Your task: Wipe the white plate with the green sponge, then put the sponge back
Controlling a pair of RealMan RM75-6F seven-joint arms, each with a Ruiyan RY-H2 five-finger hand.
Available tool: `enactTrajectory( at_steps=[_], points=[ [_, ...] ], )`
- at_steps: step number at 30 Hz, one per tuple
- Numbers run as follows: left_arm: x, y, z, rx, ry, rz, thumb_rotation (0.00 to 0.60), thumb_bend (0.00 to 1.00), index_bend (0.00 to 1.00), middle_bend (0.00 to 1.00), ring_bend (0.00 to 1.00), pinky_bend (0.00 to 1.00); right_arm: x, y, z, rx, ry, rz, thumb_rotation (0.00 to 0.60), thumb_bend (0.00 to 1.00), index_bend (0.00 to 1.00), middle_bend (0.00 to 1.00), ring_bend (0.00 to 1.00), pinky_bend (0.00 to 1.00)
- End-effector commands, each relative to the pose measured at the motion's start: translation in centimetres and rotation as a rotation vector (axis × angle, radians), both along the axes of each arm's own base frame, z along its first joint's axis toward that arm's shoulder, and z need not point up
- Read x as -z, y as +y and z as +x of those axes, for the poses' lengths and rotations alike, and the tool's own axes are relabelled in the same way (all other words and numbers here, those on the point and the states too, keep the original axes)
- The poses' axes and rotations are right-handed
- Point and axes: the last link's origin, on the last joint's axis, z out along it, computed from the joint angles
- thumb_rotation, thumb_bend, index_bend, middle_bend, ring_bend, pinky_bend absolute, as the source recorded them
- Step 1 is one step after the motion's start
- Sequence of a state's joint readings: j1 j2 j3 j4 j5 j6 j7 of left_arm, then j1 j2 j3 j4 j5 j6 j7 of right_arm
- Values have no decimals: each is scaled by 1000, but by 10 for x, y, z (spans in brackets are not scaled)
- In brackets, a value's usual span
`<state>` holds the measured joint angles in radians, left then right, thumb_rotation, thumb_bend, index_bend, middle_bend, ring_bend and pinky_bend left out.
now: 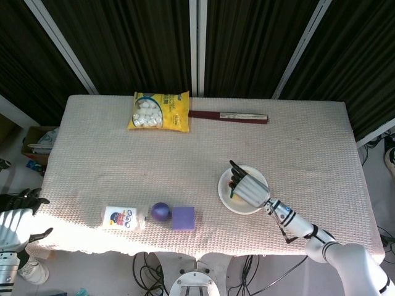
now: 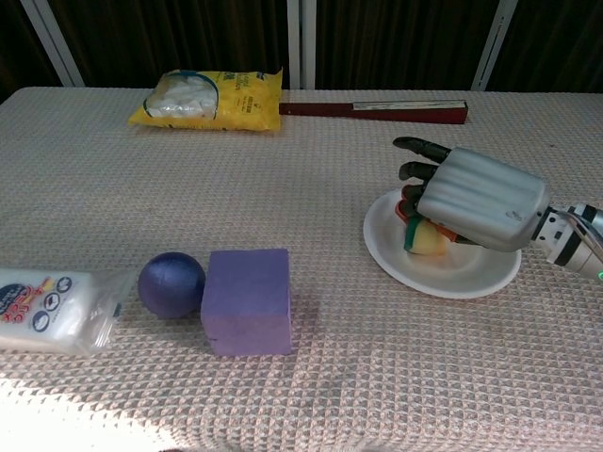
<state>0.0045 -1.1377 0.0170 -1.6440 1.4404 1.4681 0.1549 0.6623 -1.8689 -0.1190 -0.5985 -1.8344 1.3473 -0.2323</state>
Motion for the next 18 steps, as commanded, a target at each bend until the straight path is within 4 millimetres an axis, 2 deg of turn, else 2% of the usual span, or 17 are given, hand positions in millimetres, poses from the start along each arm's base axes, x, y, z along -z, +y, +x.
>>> enactTrajectory(
  at_steps=[1, 5, 8, 15, 18],
  points=[
    [0, 0, -1, 0, -1, 1, 600, 32, 347, 122, 78, 159, 8, -6, 16, -28, -23, -16, 600, 742, 989, 488, 245, 0],
    [-1, 1, -1, 7, 1, 1, 600, 32, 347, 122, 78, 159, 12, -14, 37, -52, -79, -36, 600, 743, 990, 490, 245, 0],
    [-3, 0, -1, 8, 3, 5, 600, 32, 347, 122, 78, 159, 5, -20, 47, -55, -148, -66, 600, 742, 990, 490, 245, 0],
    [-3, 0, 0, 16, 2, 20, 600, 32, 347, 122, 79, 159, -27, -35, 42, 23, -257, -138, 600, 741, 983, 497, 245, 0],
    [-1, 1, 1, 21, 0, 20, 600, 32, 347, 122, 78, 159, -44, -52, 38, 142, -341, -156, 600, 735, 959, 497, 245, 0]
  ],
)
